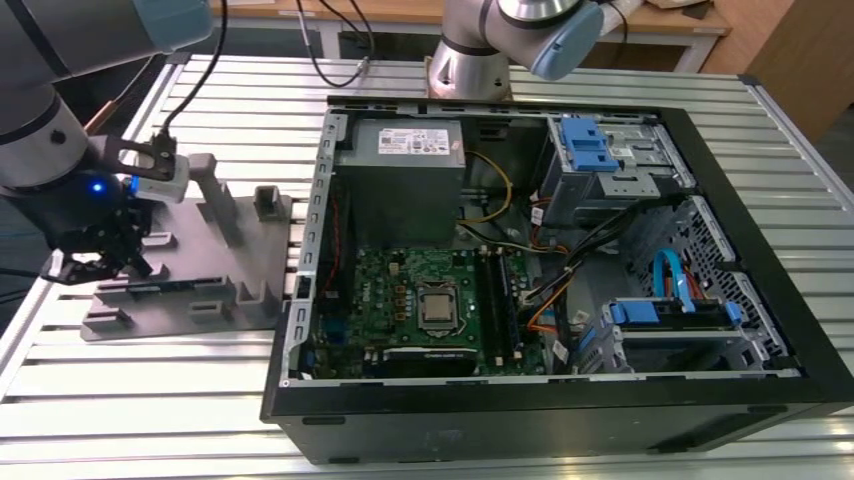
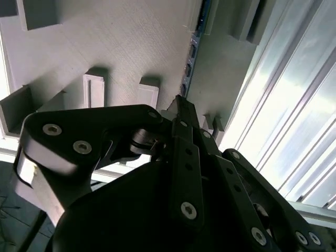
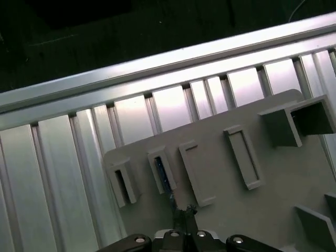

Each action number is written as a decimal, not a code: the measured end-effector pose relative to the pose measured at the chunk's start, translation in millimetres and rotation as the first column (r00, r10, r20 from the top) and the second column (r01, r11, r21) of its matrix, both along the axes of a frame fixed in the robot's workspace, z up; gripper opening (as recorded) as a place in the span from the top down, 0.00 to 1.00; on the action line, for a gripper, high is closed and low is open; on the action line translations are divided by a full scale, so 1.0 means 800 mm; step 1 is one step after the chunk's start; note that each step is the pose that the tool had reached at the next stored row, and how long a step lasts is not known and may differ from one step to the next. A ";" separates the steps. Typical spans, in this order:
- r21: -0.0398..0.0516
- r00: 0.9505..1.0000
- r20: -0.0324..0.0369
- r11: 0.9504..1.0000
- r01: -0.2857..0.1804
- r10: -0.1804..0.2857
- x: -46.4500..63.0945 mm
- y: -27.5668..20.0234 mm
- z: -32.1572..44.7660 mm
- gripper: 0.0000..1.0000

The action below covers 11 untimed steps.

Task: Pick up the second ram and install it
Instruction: 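Pick up the second ram and move it above second insertion slot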

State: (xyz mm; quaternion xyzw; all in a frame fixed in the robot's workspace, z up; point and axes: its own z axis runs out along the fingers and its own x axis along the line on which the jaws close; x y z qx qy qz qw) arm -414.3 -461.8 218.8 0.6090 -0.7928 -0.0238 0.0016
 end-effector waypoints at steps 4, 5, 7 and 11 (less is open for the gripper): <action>0.000 0.998 0.000 0.998 -0.063 0.063 0.000 0.0000 0.0000 0.93; 0.000 0.997 0.000 0.997 -0.078 0.078 0.000 0.0000 0.0000 0.93; 0.000 0.994 0.000 0.994 -0.108 0.108 0.000 0.0000 0.0000 0.93; 0.000 0.986 0.000 0.986 -0.165 0.165 0.000 0.0000 0.0000 0.93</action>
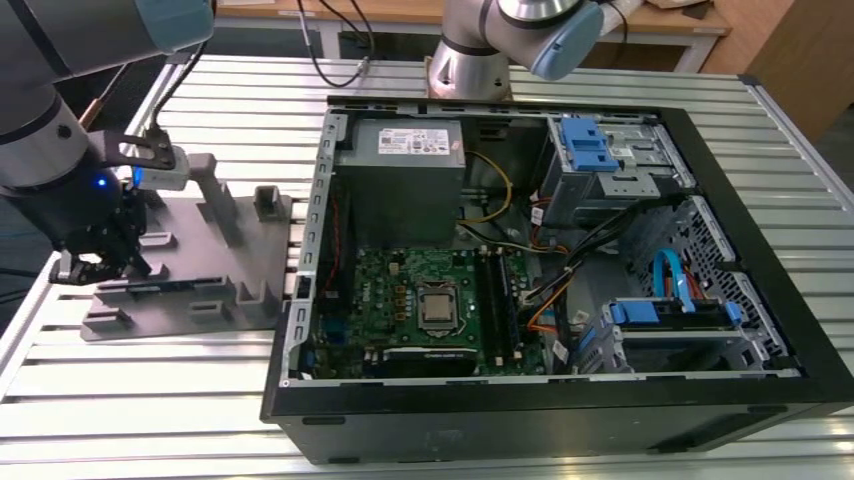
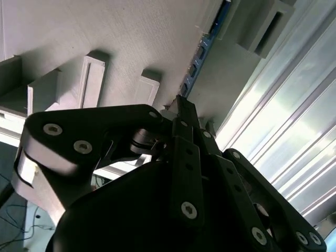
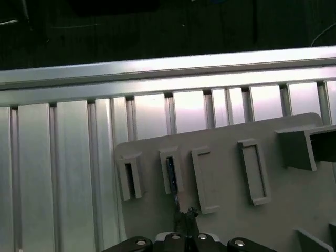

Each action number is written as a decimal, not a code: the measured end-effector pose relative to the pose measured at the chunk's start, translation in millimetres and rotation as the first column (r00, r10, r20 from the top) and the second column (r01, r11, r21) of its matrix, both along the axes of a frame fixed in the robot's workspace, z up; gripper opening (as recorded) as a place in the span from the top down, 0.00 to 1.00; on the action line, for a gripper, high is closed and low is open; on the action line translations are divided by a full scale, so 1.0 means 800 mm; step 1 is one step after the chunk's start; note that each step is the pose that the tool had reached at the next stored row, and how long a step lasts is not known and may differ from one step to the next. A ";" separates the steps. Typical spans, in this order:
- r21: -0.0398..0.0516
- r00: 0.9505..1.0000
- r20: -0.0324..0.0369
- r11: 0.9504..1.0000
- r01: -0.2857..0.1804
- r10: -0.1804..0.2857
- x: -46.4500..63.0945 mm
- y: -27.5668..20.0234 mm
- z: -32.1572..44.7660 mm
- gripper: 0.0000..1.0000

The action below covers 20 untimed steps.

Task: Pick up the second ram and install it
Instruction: 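Pick up the second ram and move it above second insertion slot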

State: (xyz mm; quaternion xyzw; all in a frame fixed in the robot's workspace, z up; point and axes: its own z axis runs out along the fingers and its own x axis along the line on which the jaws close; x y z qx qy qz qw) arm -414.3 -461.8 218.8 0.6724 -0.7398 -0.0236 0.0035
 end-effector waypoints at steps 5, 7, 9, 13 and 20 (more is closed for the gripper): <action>0.000 0.997 0.000 0.997 -0.072 0.072 0.000 0.0000 0.0000 0.93; 0.000 0.995 0.000 0.995 -0.096 0.096 0.000 0.0000 0.0000 0.93; 0.000 0.993 0.000 0.993 -0.117 0.117 0.000 0.0000 0.0000 0.93; 0.000 0.990 0.000 0.990 -0.141 0.141 0.000 0.0000 0.0000 0.93; 0.000 0.990 0.000 0.990 -0.141 0.141 0.000 0.0001 -0.0001 0.93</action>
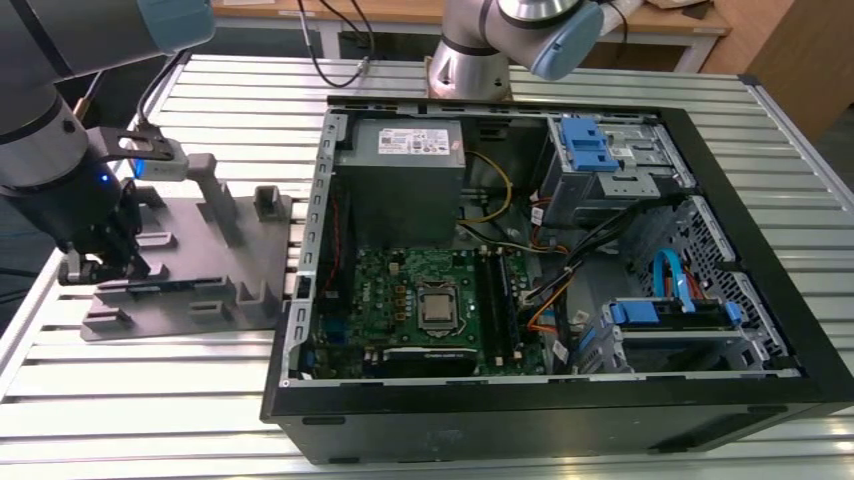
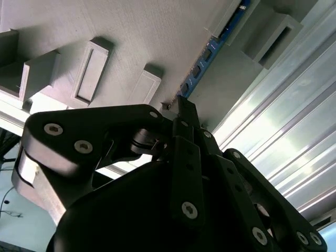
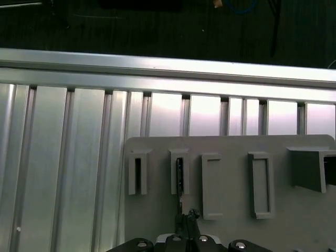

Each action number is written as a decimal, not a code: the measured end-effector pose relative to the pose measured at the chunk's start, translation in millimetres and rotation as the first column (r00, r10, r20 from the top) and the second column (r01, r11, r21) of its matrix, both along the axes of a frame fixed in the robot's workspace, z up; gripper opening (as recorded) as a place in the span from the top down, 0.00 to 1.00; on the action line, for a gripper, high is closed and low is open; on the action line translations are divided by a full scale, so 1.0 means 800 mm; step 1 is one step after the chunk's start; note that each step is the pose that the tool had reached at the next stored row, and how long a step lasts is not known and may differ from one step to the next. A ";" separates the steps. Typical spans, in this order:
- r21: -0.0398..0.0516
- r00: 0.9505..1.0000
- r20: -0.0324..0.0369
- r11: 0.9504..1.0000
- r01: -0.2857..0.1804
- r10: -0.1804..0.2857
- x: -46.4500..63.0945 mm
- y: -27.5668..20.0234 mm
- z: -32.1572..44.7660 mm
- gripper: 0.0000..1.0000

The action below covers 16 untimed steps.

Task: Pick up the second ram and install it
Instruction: 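Pick up the second ram and move it above second insertion slot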

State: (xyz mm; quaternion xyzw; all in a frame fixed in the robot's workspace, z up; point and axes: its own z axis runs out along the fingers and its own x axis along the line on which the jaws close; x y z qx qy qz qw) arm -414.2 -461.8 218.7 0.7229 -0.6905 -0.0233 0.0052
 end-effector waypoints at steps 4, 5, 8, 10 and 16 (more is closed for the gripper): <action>0.000 1.000 0.000 1.000 0.000 0.000 0.000 0.0000 0.0000 0.86; 0.000 1.000 0.000 1.000 0.000 0.000 0.000 0.0000 0.0000 0.86; 0.000 1.000 0.000 1.000 0.000 0.000 0.000 0.0000 0.0000 0.73; 0.000 1.000 0.000 1.000 0.000 0.000 0.000 0.0000 0.0000 0.73; 0.000 1.000 -0.003 1.000 0.000 0.000 0.018 -0.0001 -0.0110 0.73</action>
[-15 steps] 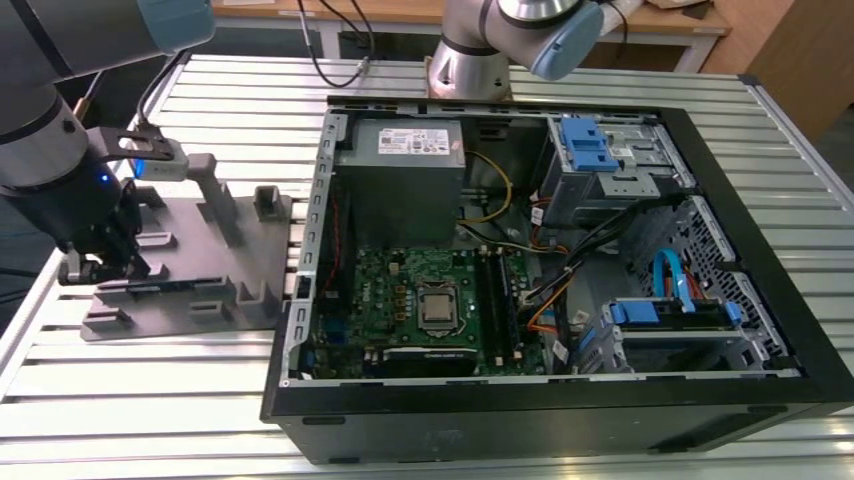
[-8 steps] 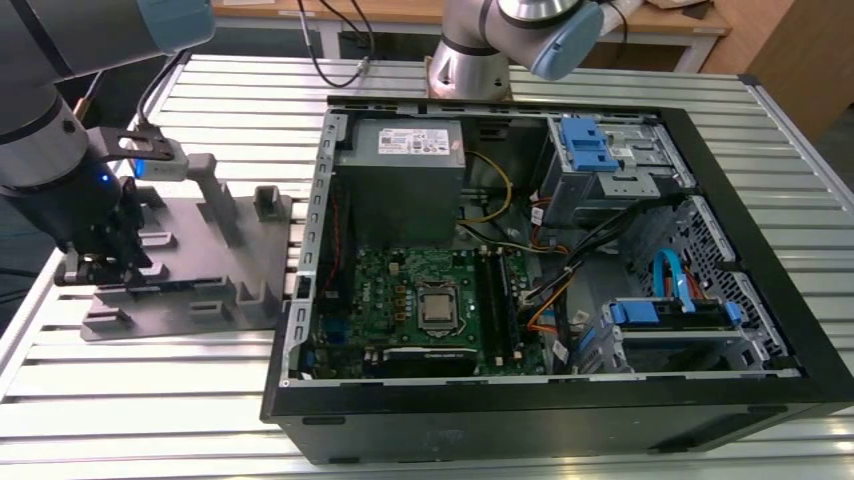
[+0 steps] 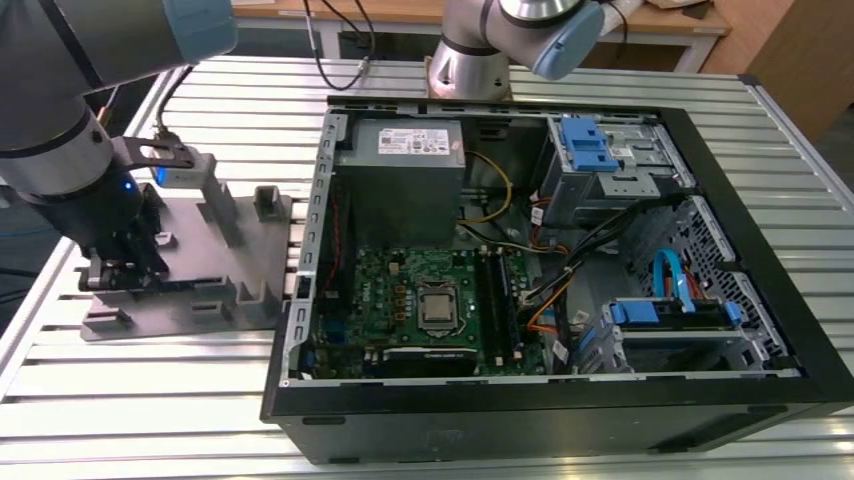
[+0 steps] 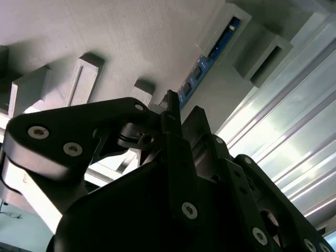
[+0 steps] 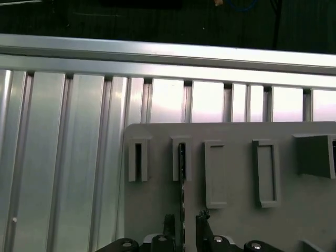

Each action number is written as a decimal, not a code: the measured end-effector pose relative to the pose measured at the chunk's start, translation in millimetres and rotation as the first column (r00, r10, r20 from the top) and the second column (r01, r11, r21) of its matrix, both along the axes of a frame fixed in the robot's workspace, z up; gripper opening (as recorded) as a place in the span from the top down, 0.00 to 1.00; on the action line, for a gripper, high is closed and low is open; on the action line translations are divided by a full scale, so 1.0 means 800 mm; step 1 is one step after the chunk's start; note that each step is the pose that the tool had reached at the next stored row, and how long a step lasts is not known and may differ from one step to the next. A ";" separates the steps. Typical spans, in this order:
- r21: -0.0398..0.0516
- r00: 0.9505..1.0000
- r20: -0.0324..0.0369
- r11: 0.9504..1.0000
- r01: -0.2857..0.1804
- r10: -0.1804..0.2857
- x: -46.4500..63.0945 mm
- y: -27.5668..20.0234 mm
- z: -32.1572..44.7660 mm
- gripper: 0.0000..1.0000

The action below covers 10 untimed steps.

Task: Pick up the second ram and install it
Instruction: 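Pick up the second ram and move it above second insertion slot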

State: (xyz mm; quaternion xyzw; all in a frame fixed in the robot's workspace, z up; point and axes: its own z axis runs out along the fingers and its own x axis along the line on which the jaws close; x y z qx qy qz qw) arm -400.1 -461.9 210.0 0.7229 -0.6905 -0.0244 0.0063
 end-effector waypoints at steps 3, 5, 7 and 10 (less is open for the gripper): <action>0.000 1.000 0.000 1.000 0.000 0.000 0.006 0.0001 -0.0070 0.73; 0.002 1.000 0.000 1.000 -0.001 0.001 0.006 0.0007 -0.0111 0.73; 0.005 1.000 0.000 1.000 -0.002 0.002 0.006 0.0009 -0.0153 0.73; 0.008 1.000 0.000 1.000 -0.003 0.003 0.006 0.0010 -0.0222 0.73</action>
